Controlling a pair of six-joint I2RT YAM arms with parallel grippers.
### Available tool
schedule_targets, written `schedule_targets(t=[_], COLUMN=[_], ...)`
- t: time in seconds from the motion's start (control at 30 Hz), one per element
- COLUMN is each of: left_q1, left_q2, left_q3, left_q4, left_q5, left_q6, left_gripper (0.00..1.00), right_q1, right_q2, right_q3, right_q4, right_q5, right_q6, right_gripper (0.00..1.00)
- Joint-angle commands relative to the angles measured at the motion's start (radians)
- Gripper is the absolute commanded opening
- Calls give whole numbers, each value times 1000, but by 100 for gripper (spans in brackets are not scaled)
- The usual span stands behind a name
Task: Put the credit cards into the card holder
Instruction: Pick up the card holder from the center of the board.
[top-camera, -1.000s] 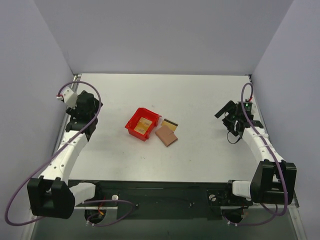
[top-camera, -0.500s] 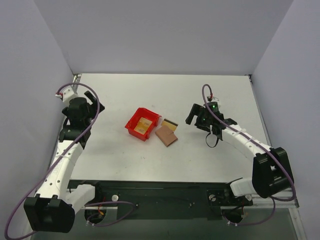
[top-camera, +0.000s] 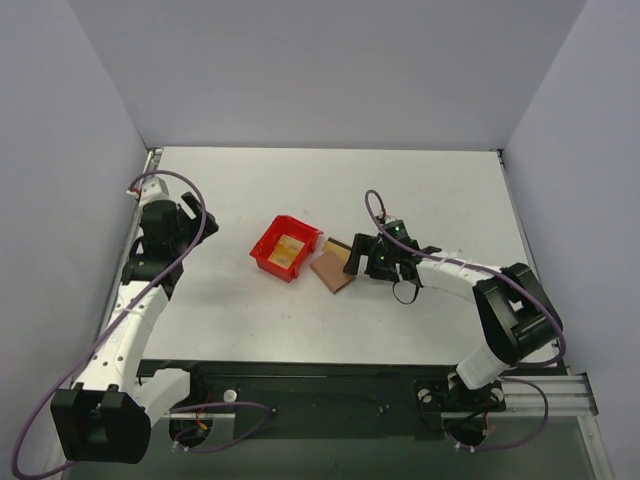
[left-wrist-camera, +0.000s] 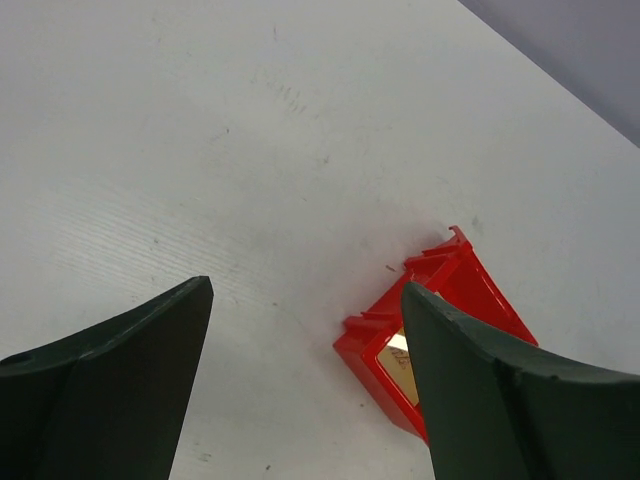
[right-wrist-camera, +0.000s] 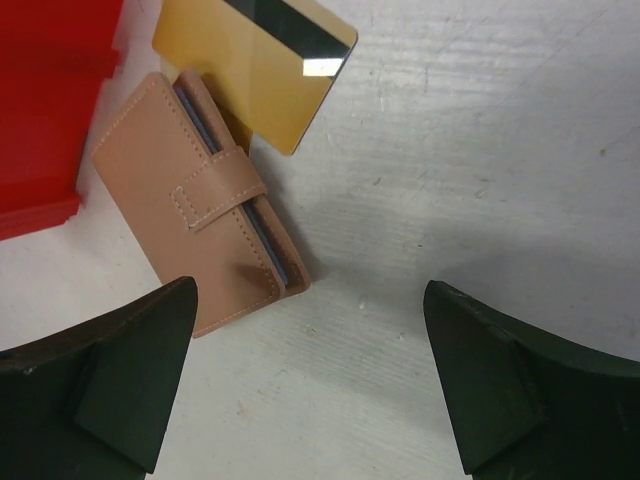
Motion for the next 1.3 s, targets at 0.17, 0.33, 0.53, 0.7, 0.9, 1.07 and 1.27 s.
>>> schedule_targets(t=[0.17,0.33,0.53,0.7,0.9,1.07,1.27], left_q1=[-99,-222,-241,-254,-276,-284,-285], left_q2=[50,139,179,213,246,260,256], left_q3=[-47,-29,-56,-49,-44,-36,-35], left_q4=[119,106,132,122,133,130,124], left_q5=[171,70,71,74,90,88,79], left_q6=[33,53,42,54,48,45,48], left_gripper=[82,80,78,76,75,73,73], right_q1=[13,12,12,12,13,15,20], right_q2=[58,89,107,107,112,120,130], right_q3=[-38,-23,-23,-26,-38,-41,-50], right_q4=[121,128,164,171,188,193,207], right_q5=[-59,-78,-110,-119,-165,-194,-213], right_q6=[-1,4,16,-12,-30,-32,-19], right_gripper=[88,87,82,76,71,67,64])
